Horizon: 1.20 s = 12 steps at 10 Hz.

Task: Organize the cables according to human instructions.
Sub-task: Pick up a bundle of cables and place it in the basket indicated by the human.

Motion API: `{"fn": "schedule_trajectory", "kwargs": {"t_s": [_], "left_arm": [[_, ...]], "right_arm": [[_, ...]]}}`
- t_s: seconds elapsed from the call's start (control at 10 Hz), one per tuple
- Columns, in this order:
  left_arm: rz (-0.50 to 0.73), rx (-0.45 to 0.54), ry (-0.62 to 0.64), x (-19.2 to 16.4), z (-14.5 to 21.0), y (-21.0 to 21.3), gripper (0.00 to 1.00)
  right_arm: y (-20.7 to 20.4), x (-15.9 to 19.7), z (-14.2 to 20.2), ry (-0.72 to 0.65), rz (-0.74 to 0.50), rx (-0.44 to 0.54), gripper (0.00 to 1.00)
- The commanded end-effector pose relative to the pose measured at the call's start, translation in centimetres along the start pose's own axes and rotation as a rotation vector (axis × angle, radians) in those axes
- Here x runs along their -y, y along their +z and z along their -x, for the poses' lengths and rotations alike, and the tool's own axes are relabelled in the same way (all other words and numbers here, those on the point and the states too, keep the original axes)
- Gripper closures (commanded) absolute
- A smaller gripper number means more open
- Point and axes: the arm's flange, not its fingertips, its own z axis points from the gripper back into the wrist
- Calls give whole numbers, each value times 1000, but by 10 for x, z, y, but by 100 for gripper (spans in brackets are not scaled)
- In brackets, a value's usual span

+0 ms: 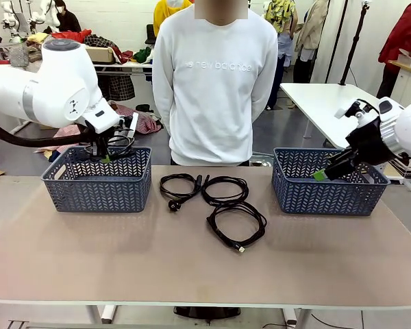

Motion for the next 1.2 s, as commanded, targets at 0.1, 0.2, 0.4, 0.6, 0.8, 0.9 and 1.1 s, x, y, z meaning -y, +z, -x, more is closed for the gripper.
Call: {"fn": "schedule_trajectory", "kwargs": {"t_s": [0.1,0.2,0.4,0.6,0.8,0.9,1.1], "left_arm": [[-10,22,-21,-7,11,-13,84],[-16,18,-10,-9,12,-19,84],[-1,25,-6,-9,14,-24,84],[15,21,-2,-9,15,-27,65],[16,17,-4,-11,16,-27,46],[30,18,-1,-10,16,-26,61],[55,11,2,-13,17,-23,42]], "right_arm": [[-1,2,0,-4,-5,9,0],[-1,2,0,-4,-5,9,0],[-1,2,0,-4,-5,9,0],[-1,2,0,-4,-5,9,0],[-1,2,0,-4,-5,9,0],[-1,2,0,-4,-5,9,0],[-1,2,0,-4,-5,9,0]]}}
